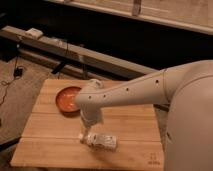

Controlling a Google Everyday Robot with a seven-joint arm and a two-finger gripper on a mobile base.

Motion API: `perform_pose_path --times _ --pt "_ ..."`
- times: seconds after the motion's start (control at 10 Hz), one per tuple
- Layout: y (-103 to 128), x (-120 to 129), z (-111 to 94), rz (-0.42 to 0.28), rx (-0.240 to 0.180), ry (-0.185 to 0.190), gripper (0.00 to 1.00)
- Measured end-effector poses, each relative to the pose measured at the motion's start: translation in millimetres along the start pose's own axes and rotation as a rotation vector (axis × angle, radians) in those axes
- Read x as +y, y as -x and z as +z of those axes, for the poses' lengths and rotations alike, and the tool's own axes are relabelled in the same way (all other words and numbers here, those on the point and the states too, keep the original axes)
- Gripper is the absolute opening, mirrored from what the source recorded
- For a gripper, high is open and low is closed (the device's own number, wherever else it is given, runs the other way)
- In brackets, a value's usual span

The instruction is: Place the bottle in the ceramic bowl

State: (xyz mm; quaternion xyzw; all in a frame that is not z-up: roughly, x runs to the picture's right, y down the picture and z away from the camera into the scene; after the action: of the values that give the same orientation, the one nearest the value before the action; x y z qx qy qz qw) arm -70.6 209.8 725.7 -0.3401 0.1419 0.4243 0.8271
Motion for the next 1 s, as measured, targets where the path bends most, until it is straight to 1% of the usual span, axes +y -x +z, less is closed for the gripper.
perform_pose_path --times 0.5,1.0 --pt "0.4 15.7 35.4 -0.009 0.054 0.026 0.65" --pt "2.3 21.7 60.1 0.001 0.084 0.028 0.65"
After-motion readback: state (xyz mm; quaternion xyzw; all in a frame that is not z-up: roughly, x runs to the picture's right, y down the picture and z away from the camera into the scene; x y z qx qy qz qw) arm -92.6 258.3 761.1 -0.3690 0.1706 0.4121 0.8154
